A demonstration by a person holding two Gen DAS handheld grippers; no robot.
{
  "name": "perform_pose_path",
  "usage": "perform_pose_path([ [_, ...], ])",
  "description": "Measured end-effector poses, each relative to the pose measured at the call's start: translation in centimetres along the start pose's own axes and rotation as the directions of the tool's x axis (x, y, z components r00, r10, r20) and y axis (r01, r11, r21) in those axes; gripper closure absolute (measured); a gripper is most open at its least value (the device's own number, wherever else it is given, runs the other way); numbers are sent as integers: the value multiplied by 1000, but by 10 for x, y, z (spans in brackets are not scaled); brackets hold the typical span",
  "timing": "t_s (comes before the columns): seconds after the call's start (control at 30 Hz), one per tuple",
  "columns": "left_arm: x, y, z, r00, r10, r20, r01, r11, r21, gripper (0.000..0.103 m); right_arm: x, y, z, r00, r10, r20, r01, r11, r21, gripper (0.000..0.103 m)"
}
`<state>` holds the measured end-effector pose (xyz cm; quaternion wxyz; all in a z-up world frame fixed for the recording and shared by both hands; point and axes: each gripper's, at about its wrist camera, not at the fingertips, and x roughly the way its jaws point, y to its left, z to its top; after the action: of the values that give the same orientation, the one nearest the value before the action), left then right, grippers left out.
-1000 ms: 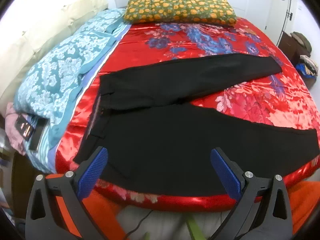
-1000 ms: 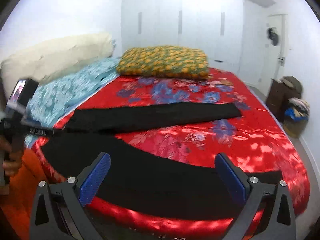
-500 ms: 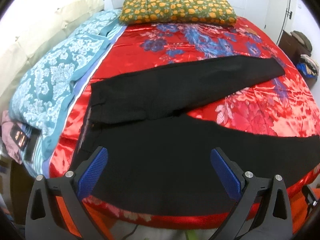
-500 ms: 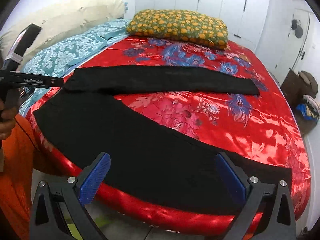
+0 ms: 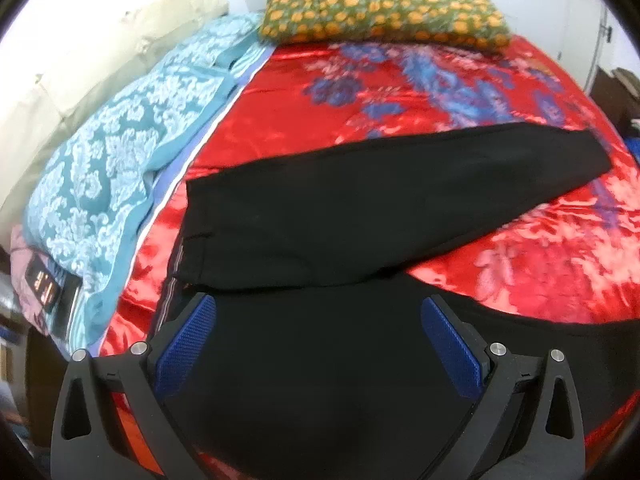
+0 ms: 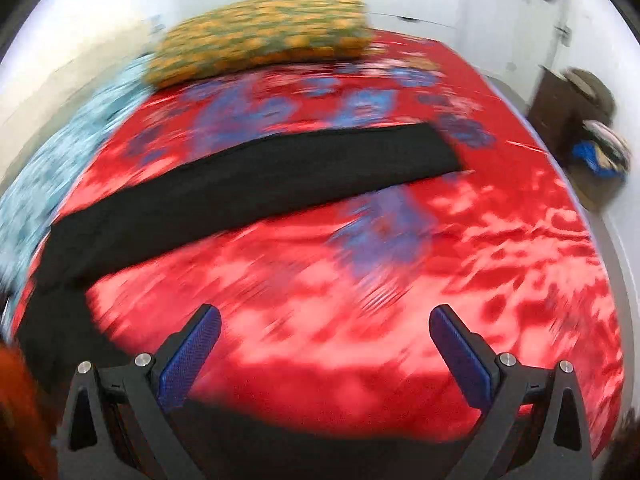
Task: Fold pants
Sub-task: 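Grasp the hem of the black trouser leg with the right tool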
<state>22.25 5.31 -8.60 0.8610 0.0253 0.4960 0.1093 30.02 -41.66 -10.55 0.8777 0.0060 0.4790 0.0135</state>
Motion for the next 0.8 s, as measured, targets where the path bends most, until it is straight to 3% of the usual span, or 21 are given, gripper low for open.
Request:
perform_pose_path([
  [0.17, 32, -3, -9, 997, 52, -63, -52, 999, -4, 1, 73, -121, 100, 995, -92, 30, 86, 984, 153, 1],
  [0.3, 49, -10, -13, 992, 70, -108, -70, 998, 1, 1, 131, -175, 169, 999, -31, 16, 26, 966, 258, 11],
  [0.4, 57, -17, -13, 988, 74, -135, -74, 997, 10, 1, 167, -182, 203, 999, 33, 26, -39, 955, 296, 15],
  [0.67, 67, -19, -6, 988, 71, -139, -72, 997, -3, 1, 259, -157, 245, 997, -5, -79, 23, 973, 228, 18],
  [0.7, 69, -18, -7, 987, 76, -144, -77, 997, -2, 1, 266, -157, 244, 996, -5, -90, 25, 976, 217, 33],
  [0.73, 71, -18, -8, 985, 82, -153, -83, 997, 1, 1, 271, -154, 243, 994, -6, -107, 27, 979, 201, 71],
  [0.77, 73, -17, -10, 983, 86, -162, -86, 996, 4, 1, 272, -151, 241, 991, -40, -124, 62, 983, 175, 89],
  [0.8, 74, -16, -11, 982, 87, -167, -87, 996, 4, 1, 267, -149, 238, 992, -63, -111, 80, 984, 157, 92],
])
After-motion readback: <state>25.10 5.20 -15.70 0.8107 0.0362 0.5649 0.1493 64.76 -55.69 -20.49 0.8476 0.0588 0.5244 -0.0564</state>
